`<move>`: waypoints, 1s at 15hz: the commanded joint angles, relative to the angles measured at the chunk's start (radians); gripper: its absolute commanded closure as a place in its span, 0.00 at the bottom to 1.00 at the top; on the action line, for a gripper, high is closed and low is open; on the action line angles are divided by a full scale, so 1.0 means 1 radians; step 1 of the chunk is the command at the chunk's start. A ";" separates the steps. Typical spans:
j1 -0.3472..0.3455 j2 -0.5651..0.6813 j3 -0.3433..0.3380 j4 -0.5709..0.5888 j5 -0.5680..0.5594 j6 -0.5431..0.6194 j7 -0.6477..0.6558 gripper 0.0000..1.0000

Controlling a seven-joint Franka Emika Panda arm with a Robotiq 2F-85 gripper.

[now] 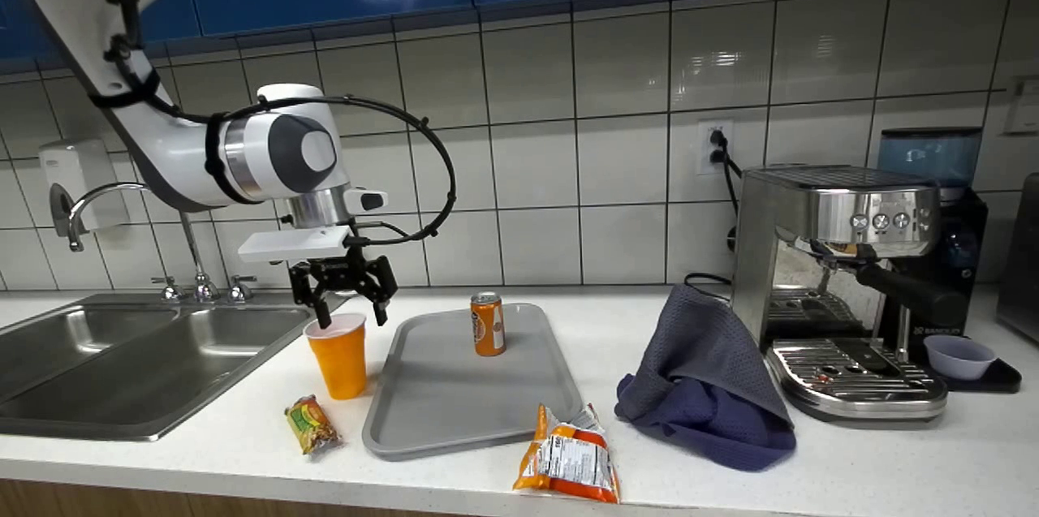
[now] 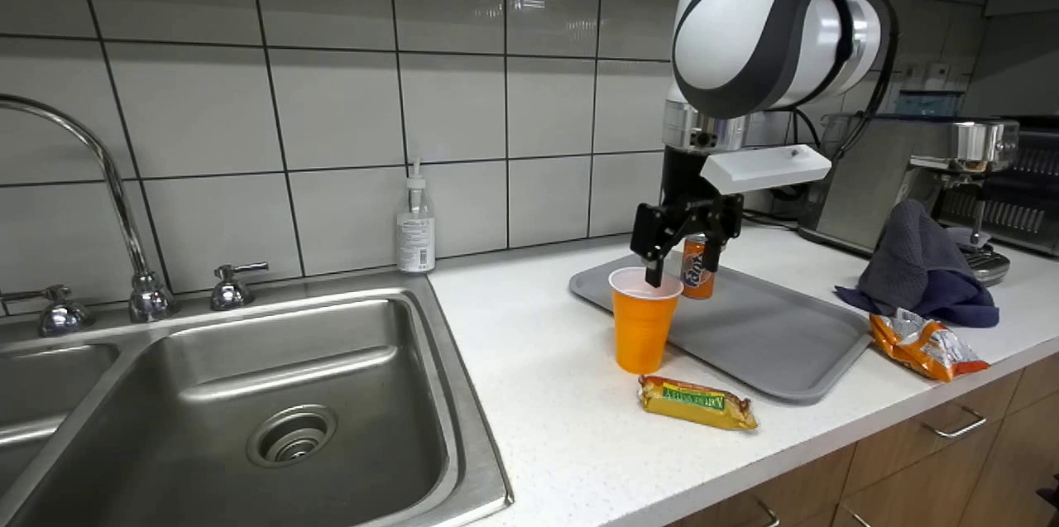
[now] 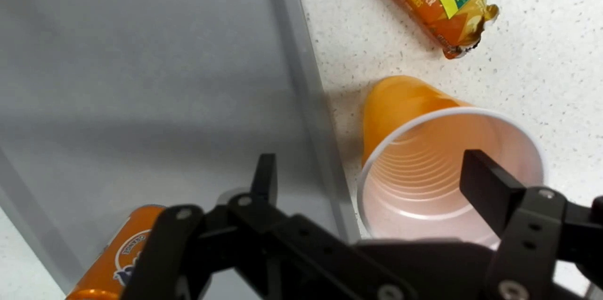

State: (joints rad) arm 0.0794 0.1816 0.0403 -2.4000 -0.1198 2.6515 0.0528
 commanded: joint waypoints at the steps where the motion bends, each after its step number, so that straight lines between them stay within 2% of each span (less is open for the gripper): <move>1: 0.015 0.056 -0.013 0.053 -0.036 0.005 0.042 0.00; 5: 0.019 0.090 -0.018 0.079 -0.032 0.006 0.042 0.00; 6: 0.020 0.093 -0.018 0.081 -0.030 0.009 0.043 0.23; 8: 0.020 0.097 -0.019 0.087 -0.027 0.010 0.039 0.32; 10: 0.020 0.094 -0.020 0.087 -0.026 0.012 0.037 0.51; 15: 0.019 0.080 -0.021 0.078 -0.027 0.016 0.036 0.88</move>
State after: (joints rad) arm 0.0817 0.2719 0.0351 -2.3244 -0.1238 2.6640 0.0599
